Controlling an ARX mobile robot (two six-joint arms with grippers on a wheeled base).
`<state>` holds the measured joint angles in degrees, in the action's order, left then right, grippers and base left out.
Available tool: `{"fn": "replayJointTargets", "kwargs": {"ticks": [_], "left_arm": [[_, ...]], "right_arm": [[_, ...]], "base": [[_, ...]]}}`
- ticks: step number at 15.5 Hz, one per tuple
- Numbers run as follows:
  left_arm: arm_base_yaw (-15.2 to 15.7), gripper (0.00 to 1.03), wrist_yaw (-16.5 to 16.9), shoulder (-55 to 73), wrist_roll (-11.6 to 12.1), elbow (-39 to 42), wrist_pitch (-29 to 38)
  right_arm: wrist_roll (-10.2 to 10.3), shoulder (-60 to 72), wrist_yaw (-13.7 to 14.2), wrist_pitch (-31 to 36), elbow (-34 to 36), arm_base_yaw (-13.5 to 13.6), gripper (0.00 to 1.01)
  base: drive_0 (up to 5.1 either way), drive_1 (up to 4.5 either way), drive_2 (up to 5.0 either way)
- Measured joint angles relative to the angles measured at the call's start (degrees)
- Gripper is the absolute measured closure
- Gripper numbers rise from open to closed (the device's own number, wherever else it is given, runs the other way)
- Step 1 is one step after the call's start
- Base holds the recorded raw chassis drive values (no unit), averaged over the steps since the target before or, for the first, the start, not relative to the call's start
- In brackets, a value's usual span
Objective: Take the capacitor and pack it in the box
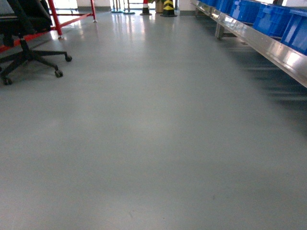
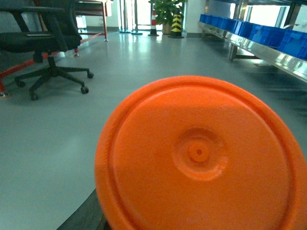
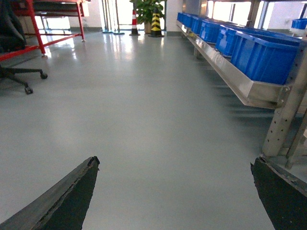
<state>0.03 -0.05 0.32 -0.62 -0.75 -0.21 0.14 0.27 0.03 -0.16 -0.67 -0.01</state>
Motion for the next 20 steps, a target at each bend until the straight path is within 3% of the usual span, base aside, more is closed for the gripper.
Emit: {"fn": "replayJointTargets", "kwargs": {"ticks": [20], "left_arm": [[0.00,0.58,-0.04,0.00,0.00,0.00,-0.17]], "right_arm": [[0.00,0.00,-0.02,0.04,0.00,0.00,0.03]], "base": [[-5.0,2.48,2.5]]}}
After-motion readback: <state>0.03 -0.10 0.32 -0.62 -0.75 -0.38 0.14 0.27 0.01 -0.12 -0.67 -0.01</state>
